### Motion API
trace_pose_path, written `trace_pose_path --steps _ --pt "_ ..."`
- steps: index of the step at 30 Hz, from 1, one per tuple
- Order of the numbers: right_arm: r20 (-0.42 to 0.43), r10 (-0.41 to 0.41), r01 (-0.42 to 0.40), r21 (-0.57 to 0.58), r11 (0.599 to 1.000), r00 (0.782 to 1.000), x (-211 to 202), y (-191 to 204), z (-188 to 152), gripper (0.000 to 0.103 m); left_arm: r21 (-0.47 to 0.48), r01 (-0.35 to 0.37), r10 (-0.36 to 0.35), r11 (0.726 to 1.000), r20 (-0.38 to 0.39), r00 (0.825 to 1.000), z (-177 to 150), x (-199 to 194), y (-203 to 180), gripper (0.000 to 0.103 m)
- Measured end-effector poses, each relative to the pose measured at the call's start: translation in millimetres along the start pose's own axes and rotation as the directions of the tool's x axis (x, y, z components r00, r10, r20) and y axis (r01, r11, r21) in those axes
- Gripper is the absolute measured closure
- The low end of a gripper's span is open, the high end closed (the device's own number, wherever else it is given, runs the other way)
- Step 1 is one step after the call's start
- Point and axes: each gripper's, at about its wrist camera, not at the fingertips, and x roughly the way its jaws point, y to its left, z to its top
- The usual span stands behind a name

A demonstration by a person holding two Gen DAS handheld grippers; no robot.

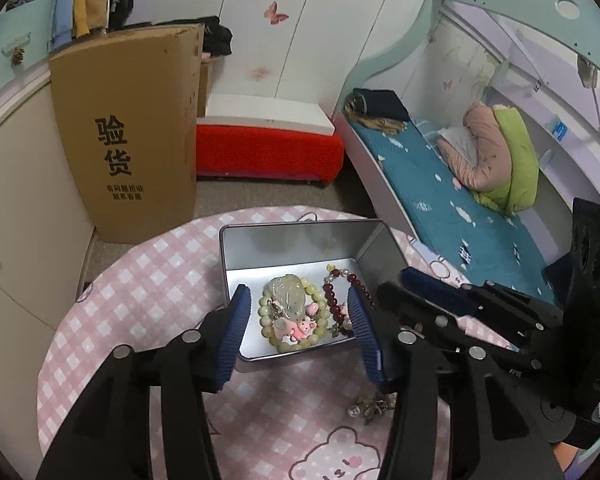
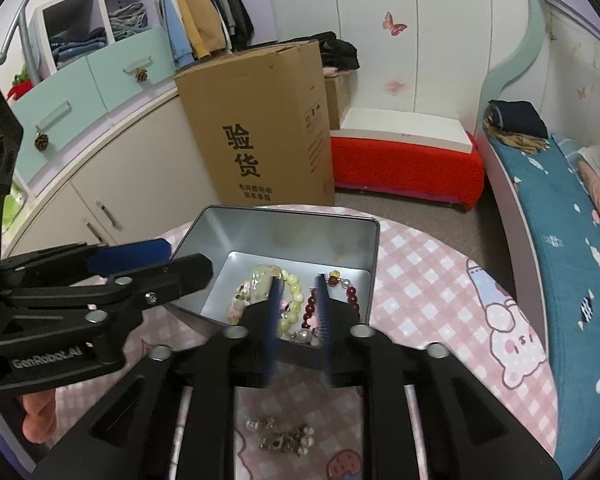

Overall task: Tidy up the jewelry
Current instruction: 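Carry the earring and pink charm into the grey tin and open both grippers, then close the left gripper on a pearl earring while the right gripper grasps the silver keychain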

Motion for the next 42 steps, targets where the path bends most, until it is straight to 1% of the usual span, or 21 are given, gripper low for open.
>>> trace_pose_path --steps 1,3,7,10,15,20,26,30,34,38,42 --pt "0.013 -0.005 0.005 0.003 1.0 1.0 -5 -1 -1 0.051 -0.006 0.002 -0.002 1.0 0.006 1.0 -1 -3 0 0.051" --pt "0.027 -0.004 0.004 0.008 1.0 1.0 -14 -1 -2 0.05 -0.01 0.001 -0.001 1.0 0.025 1.0 -3 -11 -2 0.048" --pt "0.048 -0.013 0.013 -0.001 1.0 0.999 -33 0 -6 0.05 0.0 -0.009 0.009 1.0 0.058 0.998 -9 -26 -9 0.047" --pt "0.06 -0.016 0.016 0.002 1.0 0.998 -44 -2 -13 0.05 0.016 -0.031 0.029 0.999 0.086 0.996 -18 -38 -14 0.041" --pt "0.066 -0.017 0.015 0.025 1.0 0.998 -61 -10 -29 0.05 0.048 -0.076 0.07 0.996 0.104 0.992 -36 -47 -20 0.041" --pt "0.06 -0.017 0.014 0.039 0.999 0.998 -69 -15 -49 0.05 0.052 -0.064 0.059 0.997 0.082 0.995 -54 -44 -23 0.041" --pt "0.034 -0.02 0.018 0.055 0.998 0.999 -67 -19 -69 0.05 0.064 -0.059 0.056 0.996 0.043 0.997 -69 -32 -32 0.041" --pt "0.012 -0.018 0.017 0.071 0.997 1.0 -61 -25 -82 0.05 0.076 -0.073 0.072 0.994 0.011 0.997 -80 -20 -36 0.041" --pt "-0.01 -0.012 0.013 0.094 0.996 1.0 -52 -32 -92 0.05 0.085 -0.06 0.063 0.995 -0.031 0.998 -89 -4 -44 0.041" --pt "-0.027 -0.008 0.011 0.117 0.993 1.0 -45 -41 -100 0.05 0.118 -0.071 0.077 0.99 -0.053 0.996 -95 11 -54 0.041" --pt "-0.038 -0.003 0.008 0.126 0.992 0.999 -41 -49 -103 0.05 0.132 -0.072 0.083 0.989 -0.076 0.994 -96 25 -59 0.041"
